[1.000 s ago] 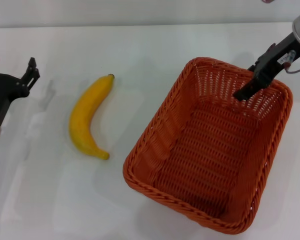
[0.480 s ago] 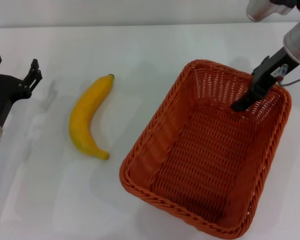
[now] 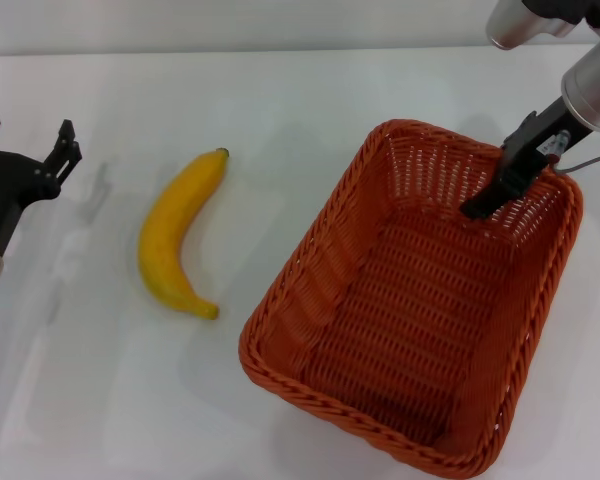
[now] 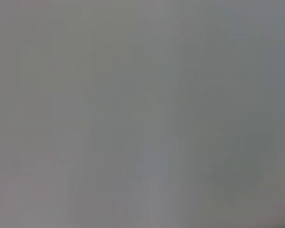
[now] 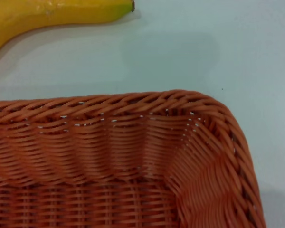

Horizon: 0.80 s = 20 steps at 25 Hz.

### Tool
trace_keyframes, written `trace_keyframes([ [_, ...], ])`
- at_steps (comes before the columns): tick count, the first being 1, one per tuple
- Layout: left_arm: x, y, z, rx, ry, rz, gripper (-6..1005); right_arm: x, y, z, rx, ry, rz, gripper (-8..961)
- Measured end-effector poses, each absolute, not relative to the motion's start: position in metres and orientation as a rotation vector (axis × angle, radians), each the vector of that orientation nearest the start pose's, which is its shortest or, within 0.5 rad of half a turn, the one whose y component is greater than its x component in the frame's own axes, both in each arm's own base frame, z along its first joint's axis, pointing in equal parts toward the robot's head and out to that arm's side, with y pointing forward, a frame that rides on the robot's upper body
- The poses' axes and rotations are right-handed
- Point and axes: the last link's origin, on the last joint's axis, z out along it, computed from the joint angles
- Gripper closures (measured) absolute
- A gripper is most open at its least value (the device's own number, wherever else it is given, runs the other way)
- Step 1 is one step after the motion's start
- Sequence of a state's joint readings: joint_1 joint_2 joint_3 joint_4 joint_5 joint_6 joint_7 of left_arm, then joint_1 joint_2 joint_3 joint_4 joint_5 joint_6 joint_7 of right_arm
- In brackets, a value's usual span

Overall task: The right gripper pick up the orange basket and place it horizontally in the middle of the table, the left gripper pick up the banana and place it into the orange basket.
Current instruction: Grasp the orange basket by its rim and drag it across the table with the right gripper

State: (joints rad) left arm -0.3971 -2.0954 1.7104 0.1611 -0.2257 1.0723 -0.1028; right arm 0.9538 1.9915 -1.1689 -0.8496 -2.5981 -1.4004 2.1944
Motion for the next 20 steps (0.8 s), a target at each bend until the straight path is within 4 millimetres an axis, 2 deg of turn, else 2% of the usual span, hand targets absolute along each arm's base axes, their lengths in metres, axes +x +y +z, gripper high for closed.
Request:
trace_keyframes([
  [4, -0.3458, 0.3273, -0.0113, -1.634, -0.501, -0.543, 133, 0.1657, 0.4307, 0.0065, -2.702, 0.589, -0.518, 215],
  [9, -0.3458, 0.3272, -0.0113, -1.634, -0.502, -0.543, 134, 0.1675, 0.4291, 0.0019, -2.702, 0.568, -0.543, 453],
  [20, -0.3464, 0.3273, -0.0108, -1.634, -0.501, -0.54, 134, 0.1622, 0.4308, 0.0053, -2.678, 0.579, -0.534, 605],
])
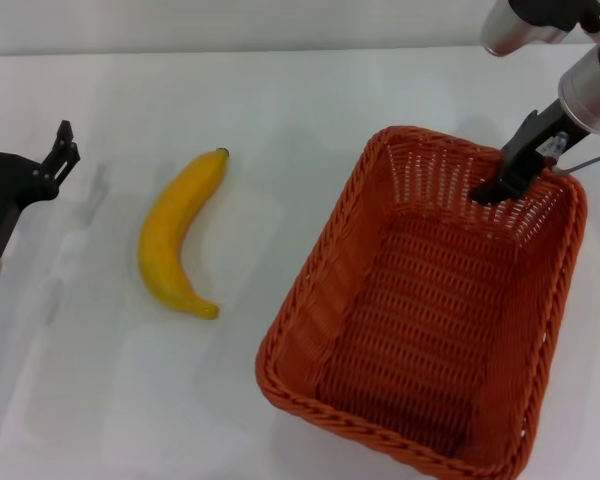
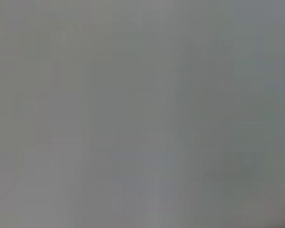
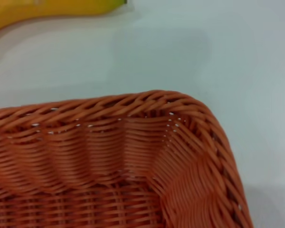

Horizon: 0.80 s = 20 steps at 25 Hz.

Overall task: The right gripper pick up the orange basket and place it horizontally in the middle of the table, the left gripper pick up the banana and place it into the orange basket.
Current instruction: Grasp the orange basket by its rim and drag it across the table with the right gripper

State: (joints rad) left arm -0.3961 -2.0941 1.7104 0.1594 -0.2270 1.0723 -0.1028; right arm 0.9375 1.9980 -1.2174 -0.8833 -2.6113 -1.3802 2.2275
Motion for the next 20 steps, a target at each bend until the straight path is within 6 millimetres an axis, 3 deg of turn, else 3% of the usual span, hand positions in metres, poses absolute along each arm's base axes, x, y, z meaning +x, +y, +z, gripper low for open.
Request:
trace_keyframes([
  [8, -0.346, 0.328, -0.011, -1.637, -0.5, -0.539, 134, 0.161, 0.431, 0.007, -2.665, 0.597, -0.536, 720],
  [20, -0.345, 0.329, -0.011, -1.637, -0.498, -0.542, 135, 0.156, 0.428, 0.017, -2.652, 0.632, -0.52, 744],
])
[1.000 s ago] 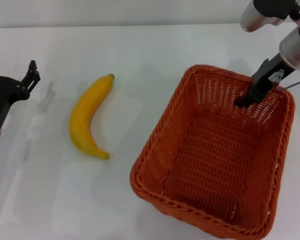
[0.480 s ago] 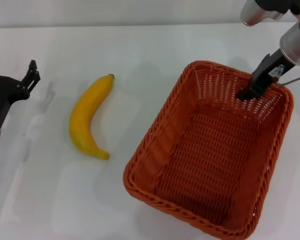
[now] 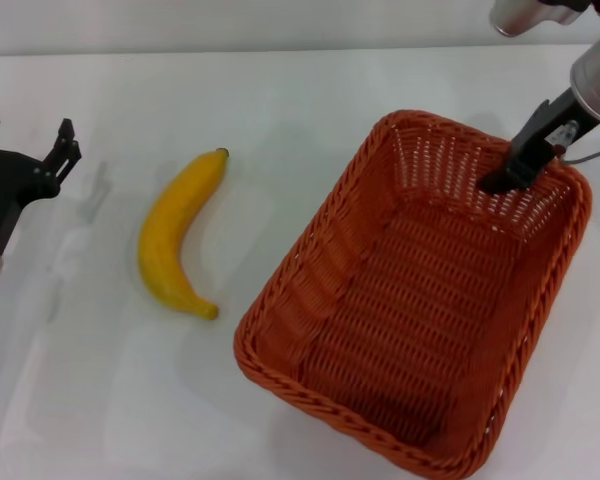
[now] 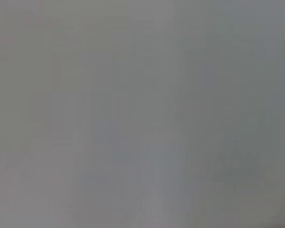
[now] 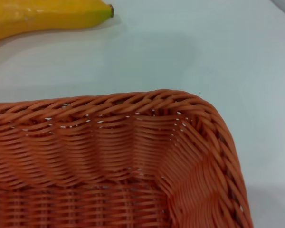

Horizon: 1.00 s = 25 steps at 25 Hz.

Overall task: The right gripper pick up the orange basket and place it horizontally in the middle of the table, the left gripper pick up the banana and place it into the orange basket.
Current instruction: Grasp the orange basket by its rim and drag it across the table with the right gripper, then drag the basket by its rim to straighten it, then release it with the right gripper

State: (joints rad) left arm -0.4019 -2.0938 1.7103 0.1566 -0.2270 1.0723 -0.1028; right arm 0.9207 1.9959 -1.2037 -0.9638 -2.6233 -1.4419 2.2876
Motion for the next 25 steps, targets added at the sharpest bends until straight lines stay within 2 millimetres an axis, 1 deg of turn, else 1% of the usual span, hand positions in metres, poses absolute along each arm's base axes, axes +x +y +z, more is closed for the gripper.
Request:
trace_keyframes([
  [4, -0.345, 0.329, -0.011, -1.637, -0.496, -0.544, 135, 0.153, 0.426, 0.027, -2.66, 0.699, -0.519, 756],
  [7, -0.344, 0.33, -0.011, -1.637, -0.494, -0.547, 135, 0.151, 0.426, 0.04, -2.668, 0.782, -0.474, 772],
  [10, -0.344, 0.33, -0.011, -1.637, -0.494, -0.547, 135, 0.153, 0.428, 0.057, -2.647, 0.876, -0.416, 788],
  [12, -0.343, 0.33, -0.011, -1.637, -0.494, -0.547, 135, 0.157, 0.43, 0.07, -2.621, 0.951, -0.375, 798],
  [18, -0.343, 0.331, -0.011, -1.639, -0.491, -0.548, 135, 0.167, 0.431, 0.085, -2.607, 1.074, -0.313, 834],
  [25, -0.342, 0.332, -0.011, -1.642, -0.488, -0.55, 136, 0.182, 0.425, 0.096, -2.612, 1.245, -0.216, 834],
])
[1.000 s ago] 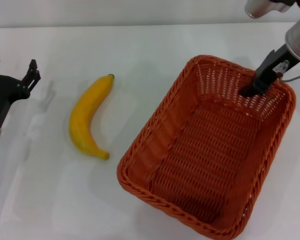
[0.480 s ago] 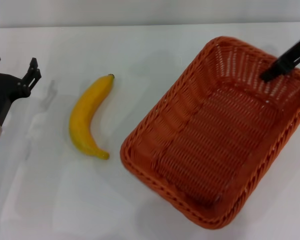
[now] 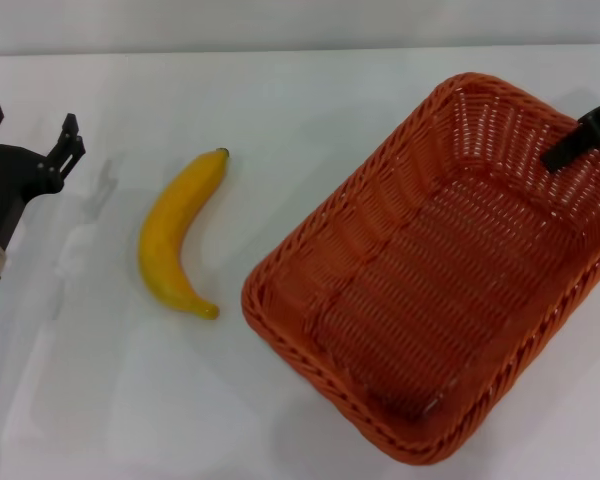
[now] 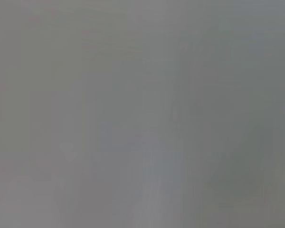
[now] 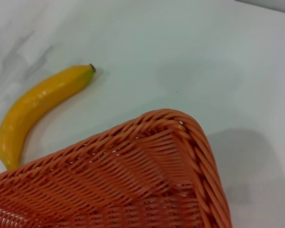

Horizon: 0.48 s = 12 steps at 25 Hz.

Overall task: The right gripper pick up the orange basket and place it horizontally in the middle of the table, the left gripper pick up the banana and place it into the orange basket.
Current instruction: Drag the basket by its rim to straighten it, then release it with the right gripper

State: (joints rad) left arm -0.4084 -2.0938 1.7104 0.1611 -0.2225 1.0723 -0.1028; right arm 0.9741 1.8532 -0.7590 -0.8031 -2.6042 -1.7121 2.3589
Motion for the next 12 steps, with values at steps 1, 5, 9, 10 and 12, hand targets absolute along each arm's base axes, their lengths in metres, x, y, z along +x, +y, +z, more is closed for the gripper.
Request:
trace_keyframes([
  [1, -0.342, 0.332, -0.011, -1.643, -0.487, -0.55, 136, 0.184, 0.424, 0.097, -2.608, 1.267, -0.201, 834],
  [5, -0.34, 0.334, -0.01, -1.641, -0.484, -0.554, 136, 0.196, 0.422, 0.104, -2.597, 1.393, -0.077, 834],
  [9, -0.34, 0.335, -0.01, -1.642, -0.483, -0.555, 136, 0.203, 0.419, 0.107, -2.589, 1.446, 0.026, 834],
  [10, -0.34, 0.335, -0.01, -1.642, -0.483, -0.555, 136, 0.206, 0.418, 0.107, -2.581, 1.46, 0.05, 834],
  [12, -0.34, 0.335, -0.01, -1.642, -0.483, -0.555, 136, 0.21, 0.416, 0.106, -2.571, 1.481, 0.087, 834],
])
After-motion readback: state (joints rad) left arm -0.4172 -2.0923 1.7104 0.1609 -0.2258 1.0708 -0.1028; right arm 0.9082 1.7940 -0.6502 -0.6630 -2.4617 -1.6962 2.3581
